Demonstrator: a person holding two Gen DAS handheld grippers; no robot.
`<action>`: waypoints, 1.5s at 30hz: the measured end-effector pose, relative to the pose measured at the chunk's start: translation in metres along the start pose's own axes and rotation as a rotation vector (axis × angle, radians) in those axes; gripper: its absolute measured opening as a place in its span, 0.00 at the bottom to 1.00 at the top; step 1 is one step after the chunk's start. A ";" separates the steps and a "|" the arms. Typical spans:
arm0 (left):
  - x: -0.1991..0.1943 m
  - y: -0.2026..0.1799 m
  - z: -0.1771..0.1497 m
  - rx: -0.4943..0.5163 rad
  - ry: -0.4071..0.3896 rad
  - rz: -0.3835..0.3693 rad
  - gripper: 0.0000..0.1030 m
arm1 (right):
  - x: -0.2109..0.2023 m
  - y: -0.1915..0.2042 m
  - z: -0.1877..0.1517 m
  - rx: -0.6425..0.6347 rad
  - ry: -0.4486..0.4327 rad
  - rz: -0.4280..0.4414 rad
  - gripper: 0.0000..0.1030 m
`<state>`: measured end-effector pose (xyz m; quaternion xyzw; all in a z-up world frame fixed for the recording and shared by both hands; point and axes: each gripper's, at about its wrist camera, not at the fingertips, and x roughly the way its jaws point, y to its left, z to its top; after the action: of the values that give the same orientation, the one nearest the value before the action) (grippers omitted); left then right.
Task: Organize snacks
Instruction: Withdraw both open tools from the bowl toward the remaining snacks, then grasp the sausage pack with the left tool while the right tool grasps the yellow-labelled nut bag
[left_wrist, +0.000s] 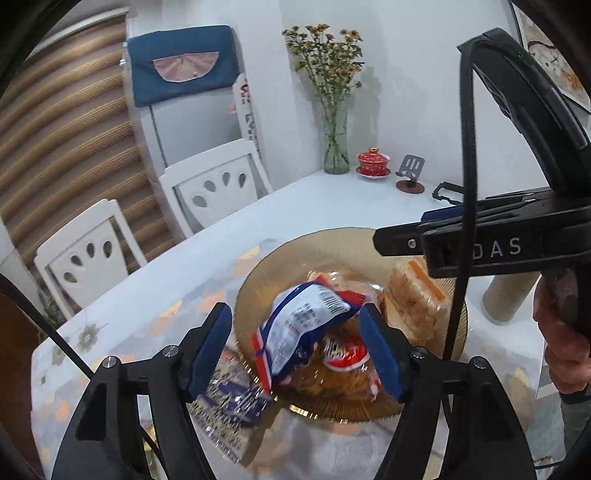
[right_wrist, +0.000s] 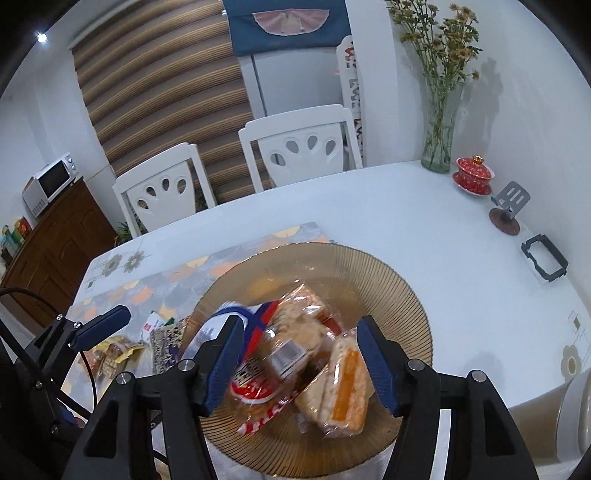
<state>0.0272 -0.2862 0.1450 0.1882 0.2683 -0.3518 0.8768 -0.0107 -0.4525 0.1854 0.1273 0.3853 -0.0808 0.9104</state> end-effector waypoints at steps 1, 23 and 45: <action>-0.005 0.002 -0.002 -0.010 0.006 0.001 0.68 | -0.002 0.001 -0.002 0.003 0.001 0.011 0.60; -0.101 0.056 -0.073 -0.145 0.030 0.218 0.68 | -0.019 0.107 -0.044 -0.127 0.040 0.268 0.60; -0.064 0.251 -0.197 -0.622 0.223 0.189 0.80 | 0.108 0.231 -0.061 -0.297 0.294 0.400 0.60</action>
<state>0.1018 0.0201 0.0648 -0.0267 0.4385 -0.1477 0.8861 0.0782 -0.2196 0.1055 0.0763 0.4879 0.1773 0.8513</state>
